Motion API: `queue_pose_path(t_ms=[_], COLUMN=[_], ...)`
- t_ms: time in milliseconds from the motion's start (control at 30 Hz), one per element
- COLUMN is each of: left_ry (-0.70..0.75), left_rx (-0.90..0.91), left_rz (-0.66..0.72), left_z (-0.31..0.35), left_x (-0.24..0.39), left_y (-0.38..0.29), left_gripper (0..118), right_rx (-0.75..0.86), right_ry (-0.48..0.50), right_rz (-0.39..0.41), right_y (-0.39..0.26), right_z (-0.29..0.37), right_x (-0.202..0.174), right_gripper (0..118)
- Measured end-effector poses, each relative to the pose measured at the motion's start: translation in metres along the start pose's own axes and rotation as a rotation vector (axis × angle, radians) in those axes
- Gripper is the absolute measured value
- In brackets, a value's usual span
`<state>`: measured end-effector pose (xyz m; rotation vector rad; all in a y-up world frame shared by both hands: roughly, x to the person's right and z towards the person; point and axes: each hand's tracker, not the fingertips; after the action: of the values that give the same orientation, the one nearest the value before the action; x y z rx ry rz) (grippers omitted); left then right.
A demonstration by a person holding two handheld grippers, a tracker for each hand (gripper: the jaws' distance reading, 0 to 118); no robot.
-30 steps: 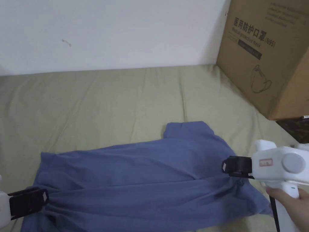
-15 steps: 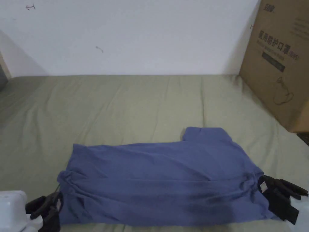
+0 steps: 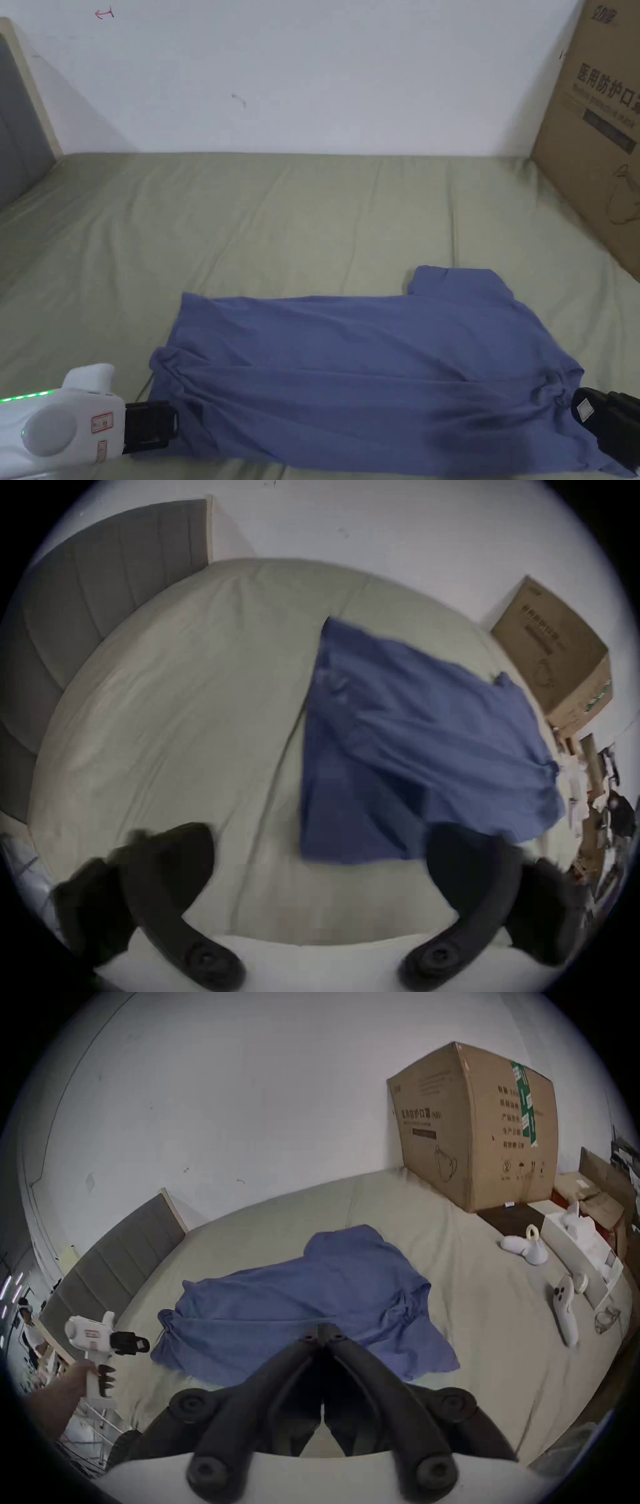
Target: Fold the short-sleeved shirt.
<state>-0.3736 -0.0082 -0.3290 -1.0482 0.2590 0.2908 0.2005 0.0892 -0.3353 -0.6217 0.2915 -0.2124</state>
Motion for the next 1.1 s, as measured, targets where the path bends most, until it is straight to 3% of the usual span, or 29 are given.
queue_pose_path(t_ms=[67, 133, 200, 233, 267, 333, 367, 467, 500, 533, 567, 600, 633, 767, 833, 867, 900, 933, 967, 1000, 1033, 1067, 1100], left_ry=[0.040, -0.041, 0.057, 0.034, -0.012, -0.058, -0.117, -0.030, -0.042, -0.063, -0.079, -0.070, -0.065, -0.077, -0.082, -0.083, -0.084, -0.085, -0.087, -0.089, -0.094, -0.104, -0.103], left_rx=[0.003, -0.055, -0.012, 0.026, 0.069, 0.107, 0.108, 0.113, 0.119, 0.125, 0.118, 0.110, 0.110, 0.091, 0.078, 0.073, 0.066, 0.062, 0.058, 0.056, 0.056, 0.057, 0.066], left_rz=[-0.003, -0.020, -0.158, -0.196, -0.187, -0.184, -0.164, -0.180, -0.172, -0.143, -0.117, -0.115, -0.118, -0.102, -0.084, -0.080, -0.076, -0.073, -0.070, -0.069, -0.067, -0.057, -0.048], left_z=[-0.019, -0.033, -0.033, -0.025, -0.014, 0.004, 0.011, 0.028, 0.033, 0.036, 0.037, 0.030, 0.031, 0.028, 0.025, 0.023, 0.022, 0.021, 0.022, 0.022, 0.024, 0.026, 0.030], left_x=[0.001, 0.007, 0.024, 0.028, 0.031, 0.036, 0.035, 0.038, 0.035, 0.030, 0.028, 0.015, 0.013, 0.010, 0.008, 0.010, 0.010, 0.010, 0.009, 0.010, 0.010, 0.009, 0.008], left_y=[-0.005, -0.013, -0.017, -0.017, -0.017, -0.018, -0.017, -0.013, -0.011, -0.008, -0.006, 0.000, 0.001, 0.001, 0.002, 0.000, 0.000, 0.000, 0.000, -0.001, 0.000, 0.003, 0.005], left_gripper=[114, 114, 110, 104, 90, 3, 3, 3, 3, 3, 3, 3, 3, 3, 3, 3, 3, 3, 3, 3, 3, 3, 3], right_rx=[-0.009, -0.017, -0.028, -0.038, -0.040, -0.052, -0.073, -0.209, -0.253, -0.302, -0.344, -0.391, -0.431, -0.517, -0.600, -0.600, -0.573, -0.573, -0.575, -0.572, -0.564, -0.571, -0.565], right_ry=[-0.003, -0.018, -0.072, -0.101, -0.126, -0.140, -0.152, -0.230, -0.209, -0.199, -0.207, -0.239, -0.258, -0.300, -0.275, -0.319, -0.315, -0.295, -0.290, -0.287, -0.240, -0.136, -0.136], right_rz=[-0.017, -0.027, -0.012, -0.005, 0.001, -0.011, -0.023, -0.040, -0.054, -0.059, -0.061, -0.049, -0.048, -0.070, -0.024, 0.050, 0.076, 0.053, 0.050, 0.064, 0.070, 0.028, 0.011], right_y=[-0.001, -0.002, -0.002, 0.000, 0.002, 0.005, 0.006, 0.011, 0.011, 0.011, 0.010, 0.007, 0.003, 0.000, -0.003, -0.001, -0.004, -0.001, 0.007, 0.013, 0.013, 0.018, 0.025], right_z=[-0.002, -0.005, -0.010, -0.015, -0.018, -0.025, -0.032, -0.066, -0.079, -0.091, -0.103, -0.118, -0.128, -0.154, -0.166, -0.167, -0.162, -0.159, -0.157, -0.153, -0.146, -0.143, -0.138], right_x=[0.004, 0.008, 0.015, 0.027, 0.035, 0.052, 0.064, 0.096, 0.106, 0.114, 0.121, 0.127, 0.131, 0.145, 0.140, 0.134, 0.128, 0.125, 0.122, 0.117, 0.114, 0.112, 0.107], right_gripper=[0, 0, 0, 0, 0, 0, 0, 0, 0, 8, 33, 90, 117, 116, 114, 113, 102, 88, 69, 26, 13, 7, 7])
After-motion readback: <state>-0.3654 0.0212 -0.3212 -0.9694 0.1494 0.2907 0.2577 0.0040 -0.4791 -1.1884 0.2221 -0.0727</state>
